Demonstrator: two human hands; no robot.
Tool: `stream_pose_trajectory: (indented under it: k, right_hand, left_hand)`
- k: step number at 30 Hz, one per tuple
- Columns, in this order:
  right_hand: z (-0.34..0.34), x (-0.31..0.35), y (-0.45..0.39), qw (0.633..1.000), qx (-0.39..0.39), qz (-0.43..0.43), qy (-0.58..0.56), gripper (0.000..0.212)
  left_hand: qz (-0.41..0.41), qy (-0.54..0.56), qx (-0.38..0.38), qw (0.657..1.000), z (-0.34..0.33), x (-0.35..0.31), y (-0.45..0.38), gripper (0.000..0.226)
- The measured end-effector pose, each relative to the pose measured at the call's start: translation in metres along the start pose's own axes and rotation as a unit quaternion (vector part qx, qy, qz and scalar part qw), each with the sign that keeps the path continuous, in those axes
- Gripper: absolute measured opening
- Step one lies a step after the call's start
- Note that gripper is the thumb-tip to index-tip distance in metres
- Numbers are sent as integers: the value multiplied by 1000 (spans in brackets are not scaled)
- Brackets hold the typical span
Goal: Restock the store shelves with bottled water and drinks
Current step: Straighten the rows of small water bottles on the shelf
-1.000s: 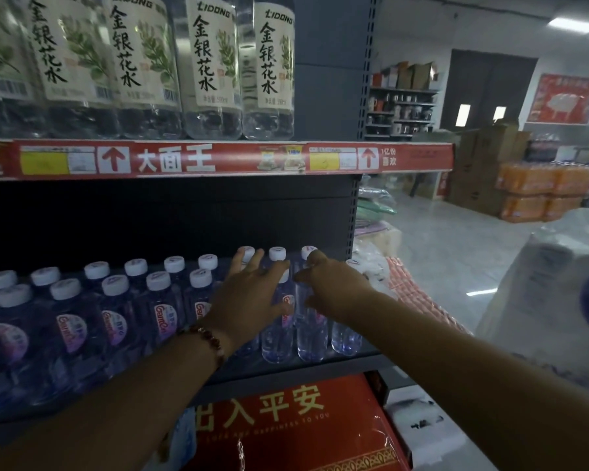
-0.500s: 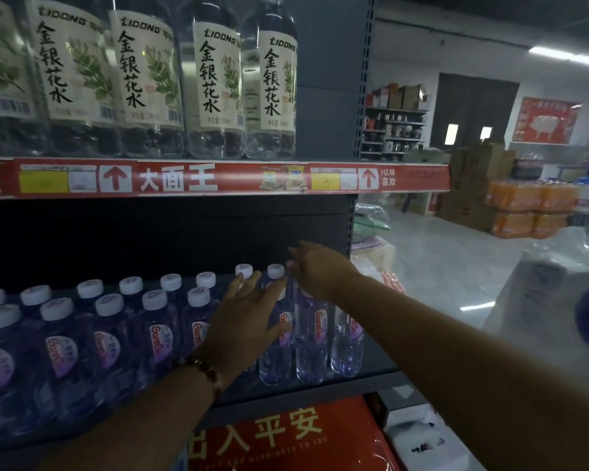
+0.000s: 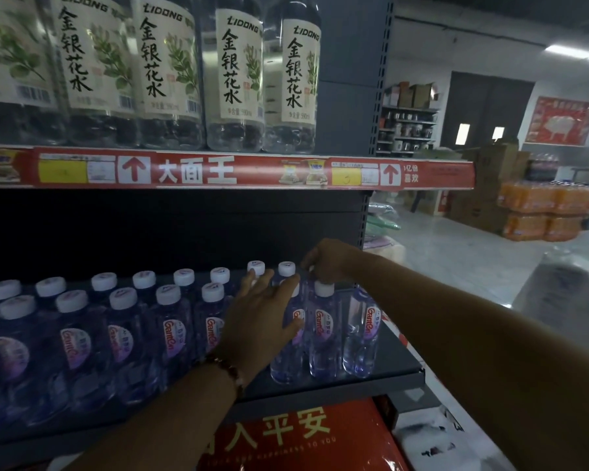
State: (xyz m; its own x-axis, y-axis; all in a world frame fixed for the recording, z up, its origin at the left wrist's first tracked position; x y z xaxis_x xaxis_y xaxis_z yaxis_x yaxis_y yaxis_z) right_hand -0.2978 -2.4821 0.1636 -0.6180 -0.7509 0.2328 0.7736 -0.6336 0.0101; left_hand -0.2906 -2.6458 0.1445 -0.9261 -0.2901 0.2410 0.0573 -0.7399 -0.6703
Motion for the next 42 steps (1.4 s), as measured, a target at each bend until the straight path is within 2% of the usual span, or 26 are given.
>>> stream_pose_trajectory:
  k: [6,9,11,13,19,27,31,38,40,42]
  right_hand:
    - [-1,8,28,998,9,46,30,35]
    - [1,8,55,993,-36,93,56,35]
    - [-2,0,66,988,-65,88,106,41]
    - [-4,-6,70,986,-74,84,121,42]
    - [-5,-5,69,990,-32,110,83,30]
    - [-11,-6,66,992,-50,97,58,37]
    - [-12,-7,67,993,-63,86,55,39]
    - [-13,2,77,993,-56,53,93,39]
    - [-14,7,84,991,-64,50,110,49]
    - [-14,15,92,986,-101,65,118,74]
  left_hand:
    - [2,4,17,1000,-4,-1,1,79]
    - [23,101,4,995,-1,0,2,75]
    - [49,155,42,986,-13,5,3,72]
    - [55,158,63,984,-23,9,4,74]
    - [64,176,98,977,-34,12,3,78]
    - [65,153,80,983,-34,18,-2,78]
    - [62,153,119,979,-30,9,-3,81]
    - [-2,126,166,978,-29,17,0,89]
    - [7,104,171,980,-27,31,3,81]
    - [8,79,172,982,-27,47,5,66]
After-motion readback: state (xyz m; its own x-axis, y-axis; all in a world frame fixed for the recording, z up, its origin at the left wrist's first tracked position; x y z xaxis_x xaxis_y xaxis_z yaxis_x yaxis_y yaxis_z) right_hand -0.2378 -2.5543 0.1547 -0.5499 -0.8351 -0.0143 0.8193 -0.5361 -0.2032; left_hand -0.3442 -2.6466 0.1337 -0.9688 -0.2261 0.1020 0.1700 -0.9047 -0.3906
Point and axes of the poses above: each hand's wrist, its own y-axis away from the middle knuckle, its own z-axis out of the back of the hand, x = y × z, the point moved 9 cm from there along -y, towards the middle knuckle, and after that the axes turned 9 degrees about -z, right-handed, at the moved point
